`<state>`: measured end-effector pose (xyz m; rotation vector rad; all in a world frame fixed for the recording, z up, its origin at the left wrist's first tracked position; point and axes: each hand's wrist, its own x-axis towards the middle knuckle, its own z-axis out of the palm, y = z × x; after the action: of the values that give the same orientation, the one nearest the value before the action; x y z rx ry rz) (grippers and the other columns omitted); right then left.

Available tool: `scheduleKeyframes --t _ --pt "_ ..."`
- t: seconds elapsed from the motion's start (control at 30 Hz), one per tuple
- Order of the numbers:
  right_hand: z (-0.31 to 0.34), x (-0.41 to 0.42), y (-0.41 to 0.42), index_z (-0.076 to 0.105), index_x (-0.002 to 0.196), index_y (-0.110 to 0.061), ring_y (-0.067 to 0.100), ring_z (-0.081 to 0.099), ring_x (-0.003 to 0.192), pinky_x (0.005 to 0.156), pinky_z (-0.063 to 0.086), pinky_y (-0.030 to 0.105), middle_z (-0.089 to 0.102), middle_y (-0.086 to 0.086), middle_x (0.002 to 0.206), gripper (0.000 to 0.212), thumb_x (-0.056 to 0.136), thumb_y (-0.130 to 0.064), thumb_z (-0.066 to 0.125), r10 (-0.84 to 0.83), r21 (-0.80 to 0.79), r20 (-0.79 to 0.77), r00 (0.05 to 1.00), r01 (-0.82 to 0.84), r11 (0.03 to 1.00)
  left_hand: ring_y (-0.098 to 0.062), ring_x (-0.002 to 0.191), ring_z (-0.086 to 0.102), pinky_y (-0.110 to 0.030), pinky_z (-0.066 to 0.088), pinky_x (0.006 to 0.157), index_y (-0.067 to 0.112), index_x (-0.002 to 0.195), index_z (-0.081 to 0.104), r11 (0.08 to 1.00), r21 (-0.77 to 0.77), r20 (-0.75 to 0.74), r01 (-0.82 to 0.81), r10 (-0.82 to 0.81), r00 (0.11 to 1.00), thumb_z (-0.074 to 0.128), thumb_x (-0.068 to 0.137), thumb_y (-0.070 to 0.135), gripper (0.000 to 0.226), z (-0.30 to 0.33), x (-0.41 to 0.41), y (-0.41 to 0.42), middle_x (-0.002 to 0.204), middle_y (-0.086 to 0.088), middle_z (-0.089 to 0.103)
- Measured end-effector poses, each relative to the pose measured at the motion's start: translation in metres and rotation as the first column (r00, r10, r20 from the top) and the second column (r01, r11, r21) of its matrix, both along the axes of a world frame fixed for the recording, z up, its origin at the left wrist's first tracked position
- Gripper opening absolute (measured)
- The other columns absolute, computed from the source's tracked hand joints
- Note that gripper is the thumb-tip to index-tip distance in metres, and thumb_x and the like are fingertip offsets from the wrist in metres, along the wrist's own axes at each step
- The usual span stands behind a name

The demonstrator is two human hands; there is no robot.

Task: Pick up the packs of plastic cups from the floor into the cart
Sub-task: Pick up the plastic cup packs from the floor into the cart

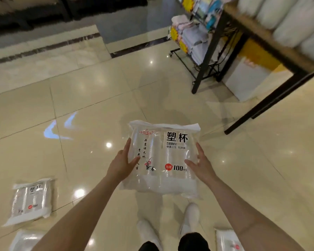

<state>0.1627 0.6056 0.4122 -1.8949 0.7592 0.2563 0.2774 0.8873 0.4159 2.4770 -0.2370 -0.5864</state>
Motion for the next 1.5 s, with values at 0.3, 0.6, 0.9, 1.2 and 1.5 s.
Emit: scheduleKeyframes --t 0.3,0.6,0.9,1.2,1.5 --pt "0.032 -0.107 -0.210 0.012 0.151 -0.031 0.031 0.040 0.133 0.107 0.037 0.043 0.043 0.013 0.144 0.087 0.085 -0.031 0.069 -0.336 -0.027 0.004 0.942 0.336 0.942 -0.033 0.120 0.052 -0.041 0.044 0.098 0.039 0.150 0.000 0.925 -0.025 0.005 0.380 -0.380 0.925 0.054 0.086 0.057 0.086 0.023 -0.011 -0.266 0.136 -0.014 0.051" --pt "0.064 -0.228 -0.375 0.010 0.152 -0.029 0.029 0.033 0.138 0.110 0.033 0.045 0.035 0.008 0.151 0.089 0.085 -0.035 0.068 -0.655 -0.049 0.065 0.753 0.658 0.752 -0.025 0.131 0.043 -0.032 0.035 0.104 0.031 0.151 0.009 0.684 -0.131 0.039 0.717 -0.719 0.693 0.060 0.089 0.042 0.082 0.062 -0.058 -0.539 0.145 -0.004 0.044" --pt "0.072 -0.303 -0.497 0.010 0.152 -0.029 0.030 0.031 0.139 0.109 0.034 0.044 0.030 0.007 0.154 0.087 0.086 -0.030 0.067 -0.881 -0.024 0.096 0.464 0.886 0.464 -0.032 0.125 0.049 -0.039 0.041 0.099 0.037 0.150 -0.004 0.294 -0.018 0.100 0.956 -0.951 0.294 0.046 0.091 0.057 0.081 0.070 -0.106 -0.774 0.140 -0.011 0.048" --pt "0.097 -0.359 -0.603 0.008 0.149 -0.039 0.030 0.043 0.131 0.103 0.042 0.052 0.033 0.005 0.151 0.095 0.078 -0.040 0.072 -0.992 0.055 0.113 0.061 0.996 0.068 -0.031 0.116 0.053 -0.034 0.043 0.089 0.036 0.151 -0.001 -0.038 0.016 0.145 0.999 -0.989 -0.040 0.049 0.090 0.057 0.082 0.097 -0.184 -0.999 0.129 -0.016 0.052" --pt "0.125 -0.438 -0.675 0.005 0.150 -0.037 0.031 0.065 0.097 0.076 0.057 0.046 0.051 0.014 0.137 0.088 0.087 -0.022 0.065 -0.978 -0.012 0.167 -0.124 0.992 -0.128 -0.032 0.118 0.050 -0.037 0.043 0.090 0.035 0.152 0.004 -0.281 0.022 0.196 0.959 -0.940 -0.280 0.049 0.090 0.055 0.079 0.107 -0.309 -1.143 0.130 -0.015 0.053"
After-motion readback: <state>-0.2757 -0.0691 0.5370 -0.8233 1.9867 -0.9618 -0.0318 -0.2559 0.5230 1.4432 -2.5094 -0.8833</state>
